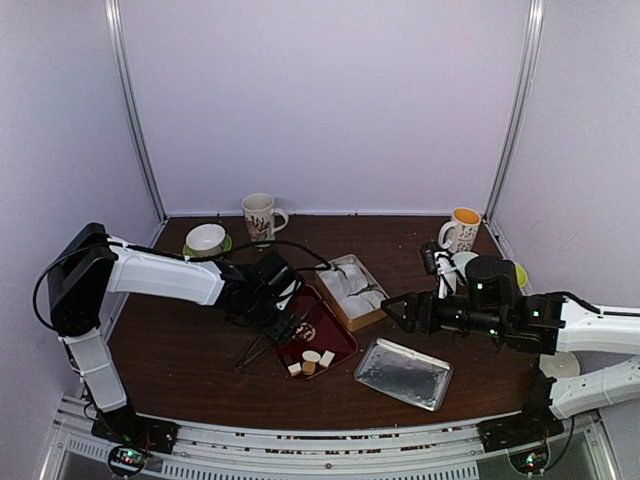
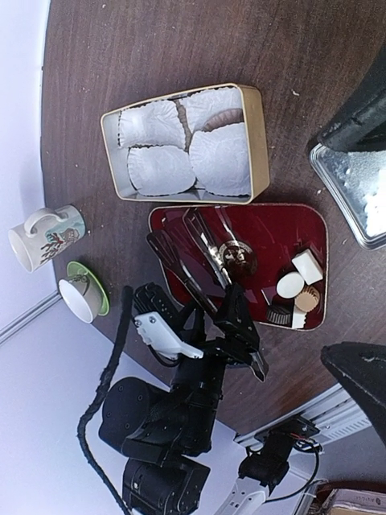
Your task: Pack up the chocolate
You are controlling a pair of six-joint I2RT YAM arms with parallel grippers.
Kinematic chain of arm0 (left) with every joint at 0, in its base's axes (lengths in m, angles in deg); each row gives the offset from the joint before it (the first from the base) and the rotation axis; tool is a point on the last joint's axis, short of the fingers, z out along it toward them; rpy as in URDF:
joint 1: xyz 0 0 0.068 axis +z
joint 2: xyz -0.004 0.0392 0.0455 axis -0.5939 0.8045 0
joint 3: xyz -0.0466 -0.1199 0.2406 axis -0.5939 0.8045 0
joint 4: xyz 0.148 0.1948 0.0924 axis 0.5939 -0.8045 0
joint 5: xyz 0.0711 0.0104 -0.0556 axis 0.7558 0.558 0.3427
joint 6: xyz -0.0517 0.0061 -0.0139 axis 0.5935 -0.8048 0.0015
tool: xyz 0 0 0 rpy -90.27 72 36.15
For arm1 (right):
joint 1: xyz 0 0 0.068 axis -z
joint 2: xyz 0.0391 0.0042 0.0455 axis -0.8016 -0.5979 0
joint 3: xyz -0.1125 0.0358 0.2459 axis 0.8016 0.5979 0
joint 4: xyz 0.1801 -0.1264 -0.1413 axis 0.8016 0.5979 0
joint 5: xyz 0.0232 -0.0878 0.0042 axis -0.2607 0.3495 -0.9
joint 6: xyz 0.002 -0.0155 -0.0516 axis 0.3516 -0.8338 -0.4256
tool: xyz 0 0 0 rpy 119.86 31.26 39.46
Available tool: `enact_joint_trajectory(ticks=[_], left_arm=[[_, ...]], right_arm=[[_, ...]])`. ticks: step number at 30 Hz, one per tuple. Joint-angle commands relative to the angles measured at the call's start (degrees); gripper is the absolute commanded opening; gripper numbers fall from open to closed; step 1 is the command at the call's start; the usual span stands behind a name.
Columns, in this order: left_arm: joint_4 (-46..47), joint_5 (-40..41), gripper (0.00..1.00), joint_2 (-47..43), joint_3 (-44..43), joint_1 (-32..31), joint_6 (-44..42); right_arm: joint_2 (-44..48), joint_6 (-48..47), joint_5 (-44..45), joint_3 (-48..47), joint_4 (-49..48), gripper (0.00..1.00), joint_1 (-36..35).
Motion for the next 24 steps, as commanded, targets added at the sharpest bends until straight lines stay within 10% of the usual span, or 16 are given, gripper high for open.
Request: enact_joint_trajectory(ticks=[1,21,24], left_arm=[[2.7,-0.7,0.74,-3.4,2.9,0.2,1.6],[3.7,-3.8,0.71,-7.3,9.8,0.0,2.2],[3.0,-3.8,0.59,-6.6,9.5,-0.1,1.6]], right_arm=[[0.2,-1.6,1.8,-1.8,2.0,0.82,-0.1],[-1.1,-1.9,0.9,-2.1,1.2,0.82,-0.1],[-0.9,-1.9,0.9,-2.0,1.3,0.82,-0.1]])
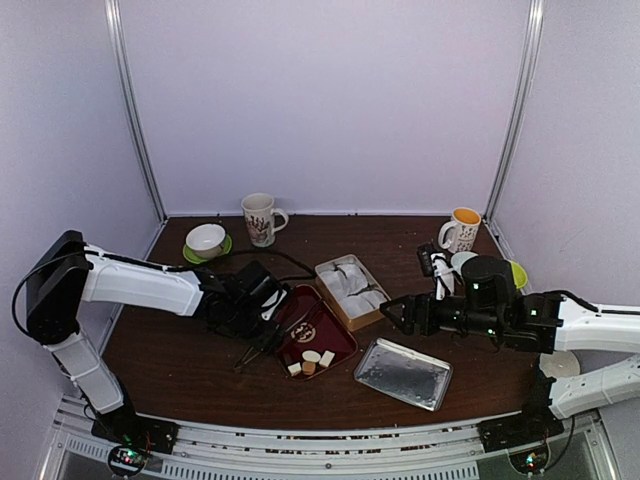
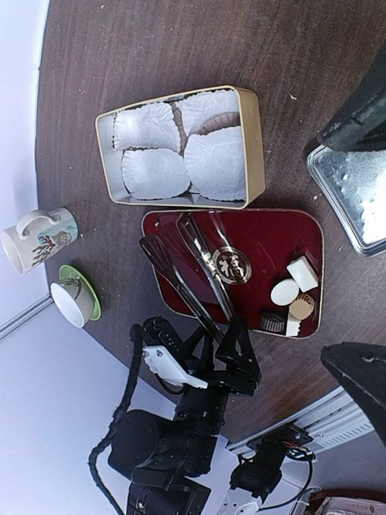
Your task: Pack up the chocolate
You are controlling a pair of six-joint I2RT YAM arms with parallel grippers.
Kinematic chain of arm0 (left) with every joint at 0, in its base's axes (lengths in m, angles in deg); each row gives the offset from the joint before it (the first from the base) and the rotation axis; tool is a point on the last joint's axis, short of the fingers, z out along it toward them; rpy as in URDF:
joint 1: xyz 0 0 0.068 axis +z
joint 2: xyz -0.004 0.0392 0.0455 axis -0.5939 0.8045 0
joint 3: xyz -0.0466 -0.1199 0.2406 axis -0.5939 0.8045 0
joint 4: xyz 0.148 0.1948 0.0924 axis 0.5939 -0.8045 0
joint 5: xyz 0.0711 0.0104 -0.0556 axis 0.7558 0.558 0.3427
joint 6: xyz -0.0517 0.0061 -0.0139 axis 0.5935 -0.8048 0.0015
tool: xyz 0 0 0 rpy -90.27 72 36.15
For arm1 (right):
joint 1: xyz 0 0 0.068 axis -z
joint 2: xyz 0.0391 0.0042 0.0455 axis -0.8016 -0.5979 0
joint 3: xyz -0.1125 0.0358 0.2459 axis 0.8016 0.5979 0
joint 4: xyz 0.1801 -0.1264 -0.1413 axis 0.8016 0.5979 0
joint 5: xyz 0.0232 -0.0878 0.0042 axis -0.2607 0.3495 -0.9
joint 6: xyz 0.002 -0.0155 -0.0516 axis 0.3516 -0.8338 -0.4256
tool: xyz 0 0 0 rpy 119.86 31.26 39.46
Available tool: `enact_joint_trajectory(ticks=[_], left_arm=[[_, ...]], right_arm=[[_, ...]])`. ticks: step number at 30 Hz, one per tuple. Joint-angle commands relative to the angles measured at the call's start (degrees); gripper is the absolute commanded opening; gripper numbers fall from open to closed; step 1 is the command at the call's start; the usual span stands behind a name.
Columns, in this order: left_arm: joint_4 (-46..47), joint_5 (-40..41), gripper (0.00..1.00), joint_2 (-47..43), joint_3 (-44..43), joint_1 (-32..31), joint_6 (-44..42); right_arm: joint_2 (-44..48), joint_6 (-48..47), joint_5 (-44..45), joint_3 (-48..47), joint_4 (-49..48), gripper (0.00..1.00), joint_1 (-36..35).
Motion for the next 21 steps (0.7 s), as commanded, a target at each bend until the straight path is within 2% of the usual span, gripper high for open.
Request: enact_joint_trajectory(ticks=[1,12,15,18,21], left_arm=[[1.2,-0.8,0.54,1.4,0.0,-0.1,-0.2],[0.4,2.8,0.53,3.8,-1.3,-1.3,-0.2],[0.4,3.2,0.58,4.4,-1.8,-1.6,-0.1],[0.5,3.4,0.58,4.7,-1.8,-1.9,0.0],[0.1,4.0,0.54,4.8,-1.8,-2.1,0.1]], right_arm=[[0.1,-0.5,0.9,-1.5,-0.2,0.82,-0.1],[0.4,-0.4,1.1,-1.3,-0.2,0.82,-0.1],[0.8,-0.5,1.3,-1.4,0.2,0.82,-0.1],[1.0,-0.5,1.5,-1.3,0.6,0.82,-0.1],[1.4,-0.5,1.8,-1.1,0.8,0.82,-0.1]])
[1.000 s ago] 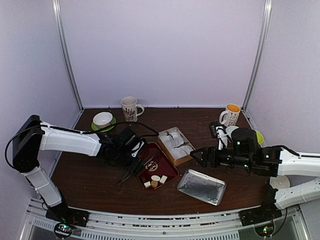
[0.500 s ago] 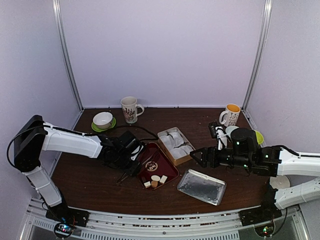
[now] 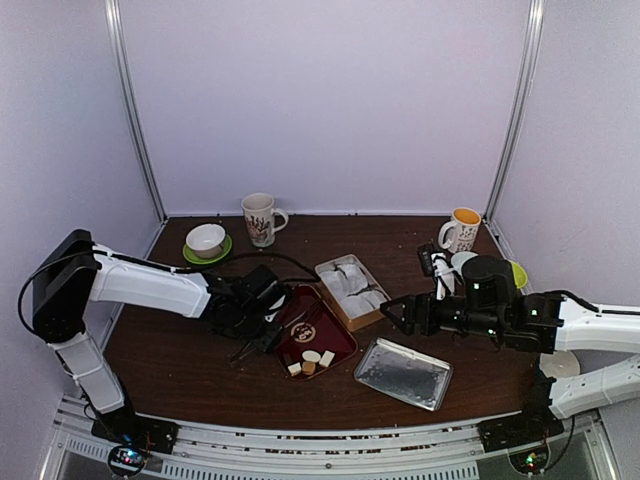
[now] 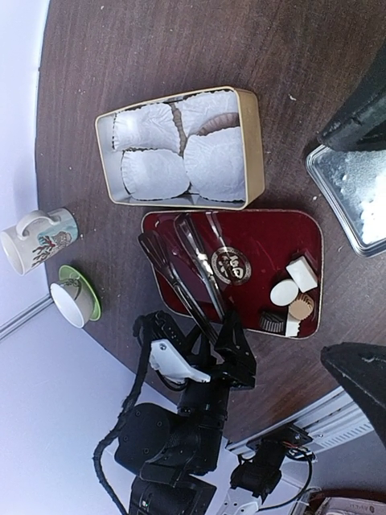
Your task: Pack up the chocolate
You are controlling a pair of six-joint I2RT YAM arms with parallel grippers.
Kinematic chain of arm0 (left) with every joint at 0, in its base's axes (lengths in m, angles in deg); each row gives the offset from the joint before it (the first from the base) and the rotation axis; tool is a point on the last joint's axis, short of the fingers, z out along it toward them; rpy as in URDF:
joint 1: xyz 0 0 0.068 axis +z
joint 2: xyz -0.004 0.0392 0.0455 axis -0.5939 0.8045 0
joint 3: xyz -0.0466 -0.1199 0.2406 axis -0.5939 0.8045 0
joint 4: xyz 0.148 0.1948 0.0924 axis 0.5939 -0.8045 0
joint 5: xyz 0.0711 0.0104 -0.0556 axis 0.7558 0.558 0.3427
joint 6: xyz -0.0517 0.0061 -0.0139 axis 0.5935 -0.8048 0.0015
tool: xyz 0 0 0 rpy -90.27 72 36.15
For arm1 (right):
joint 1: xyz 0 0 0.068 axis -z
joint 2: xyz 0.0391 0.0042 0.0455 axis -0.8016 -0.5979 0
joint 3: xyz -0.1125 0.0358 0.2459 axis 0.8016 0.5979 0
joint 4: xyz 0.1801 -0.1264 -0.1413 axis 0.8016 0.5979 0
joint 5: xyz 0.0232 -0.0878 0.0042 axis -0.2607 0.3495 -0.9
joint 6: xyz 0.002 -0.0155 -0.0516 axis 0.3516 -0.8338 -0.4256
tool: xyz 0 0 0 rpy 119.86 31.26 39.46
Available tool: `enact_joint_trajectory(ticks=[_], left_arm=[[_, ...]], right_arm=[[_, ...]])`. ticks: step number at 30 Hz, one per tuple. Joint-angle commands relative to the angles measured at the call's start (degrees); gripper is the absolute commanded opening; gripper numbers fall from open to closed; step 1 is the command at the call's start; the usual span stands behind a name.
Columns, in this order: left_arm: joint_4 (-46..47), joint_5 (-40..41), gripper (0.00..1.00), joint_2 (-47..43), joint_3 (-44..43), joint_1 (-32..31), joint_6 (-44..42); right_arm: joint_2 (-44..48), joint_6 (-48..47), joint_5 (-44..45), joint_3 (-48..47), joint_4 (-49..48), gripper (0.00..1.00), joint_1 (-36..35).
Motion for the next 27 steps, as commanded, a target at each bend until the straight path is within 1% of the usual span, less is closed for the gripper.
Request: enact_joint_trajectory(ticks=[1,5,9,14,19,23,27], left_arm=[[0.4,-0.7,0.52,2.3,-0.5,-0.6,0.2],[-2.8,1.4,0.45,0.3,-1.8,-1.5,-0.4],[-7.6,-0.5,0.41,-3.2,-3.4,-1.6,-1.7],[-12.3,-5.7,0.40,-9.5,-3.3,-1.7,-2.4],[-20.6,-10.9,0.40,-14.5,-4.4,-1.9,-3.9],[-27.0,-14.2,0.40,-18.1,-5.1,-3.9,-6.2],[-29.3,-16.0,0.40,-21.8,-4.6,-6.5,-8.6]], right_arm=[[1.3,-0.5,1.8,-1.1,0.7,0.82,-0.1],[1.9,-0.7,2.4,-1.2,1.3,0.82,-0.1],[2.7,-1.1,3.0,-1.3,2.1,0.83,-0.1],[3.2,-1.4,3.5,-1.3,2.7,0.83,-0.1],[4.2,-1.4,3.7,-0.7,2.8,0.83,-0.1],[4.6,-1.5,3.6,-0.3,2.9,0.83,-0.1],[4.9,-1.7,3.5,-0.3,3.0,0.83,-0.1]])
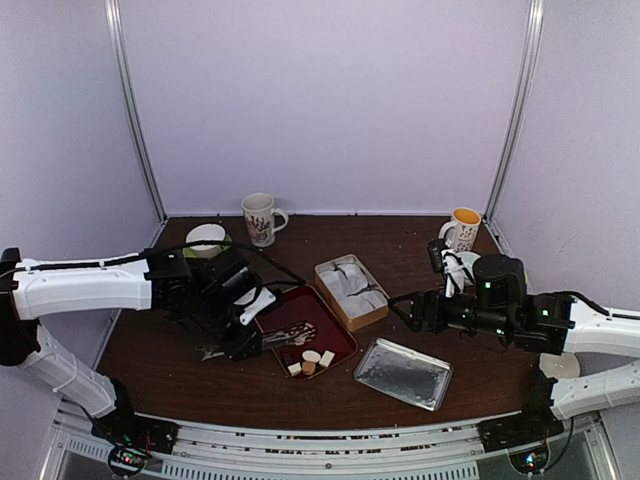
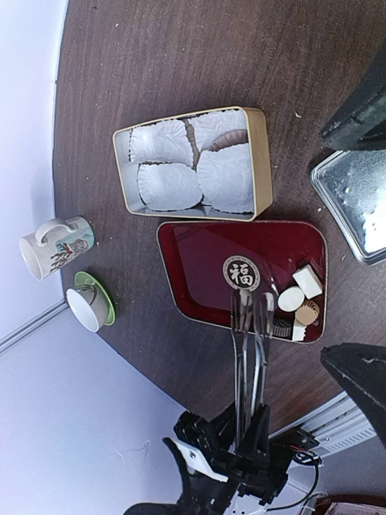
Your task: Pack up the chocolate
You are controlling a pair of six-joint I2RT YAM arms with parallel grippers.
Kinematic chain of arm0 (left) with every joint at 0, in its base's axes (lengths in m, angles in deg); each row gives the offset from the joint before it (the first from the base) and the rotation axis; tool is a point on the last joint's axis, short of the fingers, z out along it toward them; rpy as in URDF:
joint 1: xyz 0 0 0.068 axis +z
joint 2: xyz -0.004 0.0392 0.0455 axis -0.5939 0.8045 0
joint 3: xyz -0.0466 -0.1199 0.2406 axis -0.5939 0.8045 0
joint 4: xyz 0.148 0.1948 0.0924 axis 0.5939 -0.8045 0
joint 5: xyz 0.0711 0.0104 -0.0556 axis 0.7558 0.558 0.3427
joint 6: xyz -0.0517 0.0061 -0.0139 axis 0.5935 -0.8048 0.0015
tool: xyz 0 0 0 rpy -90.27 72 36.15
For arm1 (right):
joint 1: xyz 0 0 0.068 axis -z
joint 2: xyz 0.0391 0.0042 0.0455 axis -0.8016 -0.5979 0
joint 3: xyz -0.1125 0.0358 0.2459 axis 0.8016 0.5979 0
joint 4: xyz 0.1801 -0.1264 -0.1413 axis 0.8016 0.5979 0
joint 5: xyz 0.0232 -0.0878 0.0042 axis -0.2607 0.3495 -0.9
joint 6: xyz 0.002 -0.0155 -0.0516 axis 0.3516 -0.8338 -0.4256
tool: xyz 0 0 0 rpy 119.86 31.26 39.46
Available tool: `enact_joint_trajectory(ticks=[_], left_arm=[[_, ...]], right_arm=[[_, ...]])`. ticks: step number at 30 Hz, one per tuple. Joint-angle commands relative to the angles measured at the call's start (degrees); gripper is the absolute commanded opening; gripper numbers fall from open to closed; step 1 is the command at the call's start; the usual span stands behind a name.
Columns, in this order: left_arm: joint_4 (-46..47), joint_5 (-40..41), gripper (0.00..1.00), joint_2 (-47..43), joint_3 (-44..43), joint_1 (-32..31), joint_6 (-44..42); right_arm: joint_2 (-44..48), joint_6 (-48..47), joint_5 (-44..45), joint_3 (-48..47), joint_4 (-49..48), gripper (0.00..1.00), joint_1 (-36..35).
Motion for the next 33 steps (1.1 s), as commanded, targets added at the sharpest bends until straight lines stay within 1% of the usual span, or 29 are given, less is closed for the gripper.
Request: enact_joint_trajectory(ticks=[1,7,12,18,21,26,33], left_arm=[[-5.0,-4.9,0.40,-4.3,-0.8,-2.7,-4.1],[-6.3,-2.3,0.40,-4.4,-1.6,-5.4,-5.7],[-6.9,4.0,0.41,-1.8,-4.1,-7.3,-5.9],[-7.7,8.7,0.41,1.8,-7.1,-9.4,-6.5],[-9.3,10.8,0.43,3.8,-7.9,-9.8,-6.2],[-9.7,11.6,0.46,5.3,-7.9,-10.0,-6.1],[-9.1,12.4,0.47,7.3,-8.0,-10.0,-6.0]], right_arm=[[1.0,-0.6,1.1,-0.3,0.5,0.83,-0.1],[1.0,-0.7,1.1,-0.4,0.4,0.83,-0.1],[1.2,-0.8,1.1,-0.4,0.7,0.83,-0.1],[1.8,-1.0,1.3,-0.4,1.4,0.83,-0.1],[2.0,-1.3,1.5,-0.2,1.6,0.83,-0.1],[1.8,-1.3,1.6,-0.3,1.6,0.84,-0.1],[2.0,-1.2,1.7,0.2,1.5,0.84,-0.1]])
